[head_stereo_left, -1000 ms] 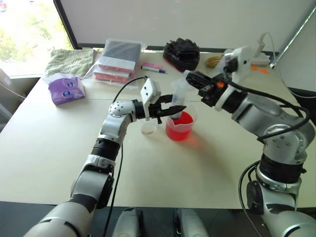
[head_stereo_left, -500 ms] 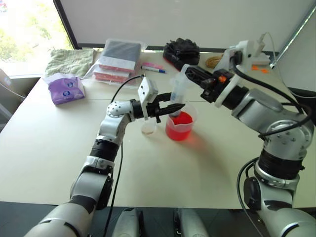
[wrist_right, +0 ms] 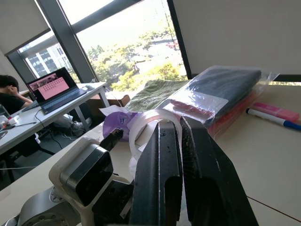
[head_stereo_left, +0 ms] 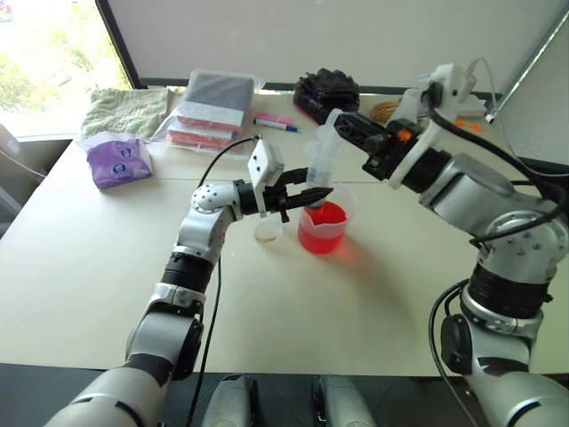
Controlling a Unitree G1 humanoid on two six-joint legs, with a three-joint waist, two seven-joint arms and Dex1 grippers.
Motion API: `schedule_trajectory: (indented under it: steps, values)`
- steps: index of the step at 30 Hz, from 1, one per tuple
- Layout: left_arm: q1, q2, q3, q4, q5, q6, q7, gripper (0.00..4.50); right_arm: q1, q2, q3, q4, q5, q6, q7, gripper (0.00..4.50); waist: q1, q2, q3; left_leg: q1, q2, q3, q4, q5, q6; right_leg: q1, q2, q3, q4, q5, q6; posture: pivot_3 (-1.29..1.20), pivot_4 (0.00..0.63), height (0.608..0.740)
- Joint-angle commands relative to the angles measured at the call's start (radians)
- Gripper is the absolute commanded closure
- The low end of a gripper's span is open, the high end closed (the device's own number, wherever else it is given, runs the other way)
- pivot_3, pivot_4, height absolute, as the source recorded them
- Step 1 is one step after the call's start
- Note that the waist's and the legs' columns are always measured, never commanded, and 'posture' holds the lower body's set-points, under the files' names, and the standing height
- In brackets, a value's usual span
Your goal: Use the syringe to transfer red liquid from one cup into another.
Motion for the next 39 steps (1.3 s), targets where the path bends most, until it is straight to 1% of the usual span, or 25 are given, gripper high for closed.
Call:
schedule_trajectory:
  steps: [1,19,28,31,33,34,35,37,38,39]
  values:
    - [0.021,-0.033,-0.09,-0.05,0.012,-0.007,-0.058,2.99,-0.086,0.0,-0.061,-0.012,0.016,-0.09,-0.016,4.46,0.0,0.0,0.0,0.0,0.0,0.0,0.0,0.0,0.0,0.0,0.0,0.0,0.0,0.0,0.0,0.0,0.15,0.74]
    - [0.013,-0.039,-0.084,-0.046,0.017,-0.013,-0.045,2.99,-0.064,-0.012,-0.043,-0.02,0.026,-0.077,-0.003,4.46,0.0,0.0,0.0,0.0,0.0,0.0,0.0,0.0,0.0,0.0,0.0,0.0,-0.001,0.0,0.0,0.0,0.15,0.74]
    - [-0.007,-0.051,-0.059,-0.04,0.002,-0.02,-0.028,2.99,-0.051,-0.018,-0.033,-0.034,0.038,-0.068,0.014,4.46,0.0,0.0,0.0,0.0,0.0,0.0,0.0,0.0,0.0,0.0,0.0,0.0,-0.001,0.0,0.0,0.0,0.15,0.74]
    - [-0.012,-0.055,-0.054,-0.055,-0.006,-0.014,-0.023,2.99,-0.052,-0.021,-0.034,-0.036,0.052,-0.063,0.017,3.52,0.002,0.0,0.0,0.0,0.0,0.0,0.0,0.0,0.0,0.0,0.0,0.0,-0.001,0.0,0.0,0.0,0.15,0.74]
    - [-0.01,-0.058,-0.054,-0.067,-0.011,-0.007,-0.025,2.99,-0.053,-0.025,-0.032,-0.035,0.055,-0.064,0.017,2.56,0.001,0.0,0.0,-0.001,0.0,0.0,0.0,0.0,0.0,0.0,0.0,0.0,-0.002,0.0,0.0,0.0,0.15,0.74]
    - [-0.009,-0.058,-0.054,-0.072,-0.013,-0.004,-0.026,2.99,-0.054,-0.026,-0.031,-0.034,0.057,-0.063,0.015,2.02,0.001,0.0,0.0,-0.002,0.0,0.0,0.0,0.0,0.0,0.0,0.0,0.0,-0.003,0.0,0.0,0.0,0.15,0.74]
    - [-0.008,-0.058,-0.053,-0.073,-0.015,-0.003,-0.025,2.99,-0.054,-0.028,-0.031,-0.034,0.06,-0.062,0.015,1.58,0.001,0.0,0.0,-0.002,0.0,0.0,0.0,0.0,0.0,0.0,0.0,0.0,-0.003,0.0,0.0,0.0,0.15,0.74]
    - [-0.007,-0.057,-0.053,-0.074,-0.017,-0.004,-0.023,2.99,-0.053,-0.033,-0.027,-0.034,0.063,-0.063,0.016,0.46,0.001,0.0,0.0,-0.002,0.001,0.0,0.0,0.0,0.0,0.0,0.0,0.0,-0.003,0.0,0.0,0.0,0.15,0.74]
    - [-0.007,-0.057,-0.053,-0.074,-0.018,-0.004,-0.022,2.99,-0.052,-0.036,-0.026,-0.033,0.064,-0.062,0.017,0.06,0.001,0.0,0.0,-0.002,0.001,0.0,-0.001,0.0,0.0,0.0,0.0,0.0,-0.003,0.0,0.0,0.0,0.15,0.74]
    - [-0.008,-0.055,-0.052,-0.075,-0.019,-0.003,-0.022,2.99,-0.051,-0.04,-0.025,-0.033,0.066,-0.06,0.018,0.06,0.001,0.0,0.0,-0.002,0.001,0.0,-0.001,0.0,0.0,0.0,0.0,0.0,-0.003,0.0,0.0,0.0,0.15,0.74]
